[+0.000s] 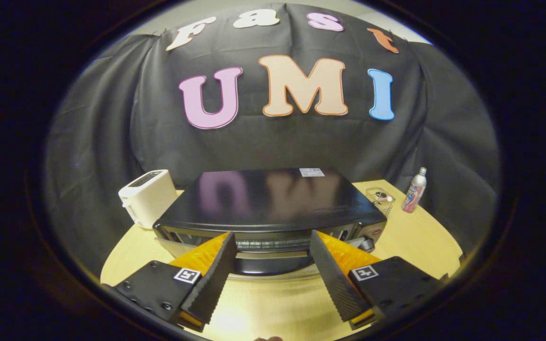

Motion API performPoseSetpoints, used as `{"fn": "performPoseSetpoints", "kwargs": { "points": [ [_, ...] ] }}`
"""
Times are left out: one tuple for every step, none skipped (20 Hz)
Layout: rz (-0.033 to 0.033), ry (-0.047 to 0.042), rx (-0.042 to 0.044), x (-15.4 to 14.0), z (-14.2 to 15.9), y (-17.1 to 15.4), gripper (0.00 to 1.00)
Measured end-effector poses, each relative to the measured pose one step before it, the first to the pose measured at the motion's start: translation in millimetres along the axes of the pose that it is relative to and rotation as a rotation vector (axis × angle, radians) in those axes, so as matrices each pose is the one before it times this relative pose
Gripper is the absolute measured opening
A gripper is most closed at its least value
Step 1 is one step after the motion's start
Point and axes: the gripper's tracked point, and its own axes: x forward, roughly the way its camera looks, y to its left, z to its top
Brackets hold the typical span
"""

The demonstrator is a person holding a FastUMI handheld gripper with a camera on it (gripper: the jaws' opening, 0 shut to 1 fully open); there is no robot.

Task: Open the toaster oven, put the food inside, and close the toaster oven door.

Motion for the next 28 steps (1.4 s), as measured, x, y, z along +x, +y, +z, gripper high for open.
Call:
{"fn": "performPoseSetpoints", "kwargs": {
  "points": [
    [0.00142, 0.00363, 0.00201, -4.86, -2.37, -0.74, 0.99],
    [0.00111, 0.00555, -0.00006, -5.04, -4.44, -0.77, 0.99],
    [-0.00367, 0.00536, -0.0006, -5.18, -4.05, -1.42, 0.99],
    [-0.01079, 0.00925, -0.00669, -5.41, -6.89, -3.07, 0.99],
    [-0.00344, 0.01625, -0.00802, -5.14, -7.24, -0.9, 0.99],
    [-0.00312, 0.01571, -0.00636, -6.35, -8.72, 0.04, 0.99],
    [-0.00269, 0.01368, 0.00156, -4.64, -5.85, -0.87, 0.99],
    [-0.00212, 0.0094, 0.00648, -3.05, -7.37, -0.72, 0.99],
    [-0.00076, 0.01068, 0.00254, -3.57, -6.28, -0.85, 0.99],
    [0.00007, 0.0137, -0.00308, -3.09, -7.0, -0.31, 0.99],
    [0.0004, 0.01467, -0.00649, -2.23, -6.34, -0.25, 0.99],
    [0.00014, 0.01559, -0.00327, -2.06, -5.6, -0.33, 0.99],
    [0.00008, 0.01009, 0.00069, -2.07, -6.17, -0.83, 0.99],
    [-0.00054, 0.01197, 0.00383, -0.87, -6.3, -0.54, 0.99],
    [-0.00106, 0.01307, 0.00263, -1.09, -5.93, -0.78, 0.99],
    [-0.00207, 0.01313, -0.00161, 0.91, -6.51, -0.63, 0.99],
    [-0.00525, 0.02339, -0.00592, 1.64, -8.01, -0.81, 0.99],
    [-0.01044, 0.02695, -0.01156, 2.41, -10.7, -1.21, 0.99],
    [-0.00624, 0.03274, -0.01188, 4.52, -10.61, -0.65, 0.99],
    [-0.00286, 0.02127, -0.00407, 5.05, -9.56, 0.24, 0.99],
    [0.00319, 0.01821, 0.00465, 6.67, -7.11, 0.55, 0.99],
    [0.00405, 0.02527, 0.01186, 6.23, -10.14, 0.2, 0.99],
    [0.00197, 0.02074, 0.01243, 5.09, -7.73, -0.78, 0.99],
    [-0.00273, 0.02113, 0.006, 4.72, -9.21, -3.07, 0.99],
    [-0.0034, 0.0236, 0.00069, 4.15, -7.2, -1.95, 0.99],
    [0.00358, 0.01537, 0.00469, 2.79, -7.38, -1.32, 0.99],
    [0.00586, -0.00853, 0.01675, 0.62, 1.43, -0.79, 0.99],
    [-0.00643, -0.00928, 0.00849, 1.25, 1.04, -2.79, 0.99]
  ]
}}
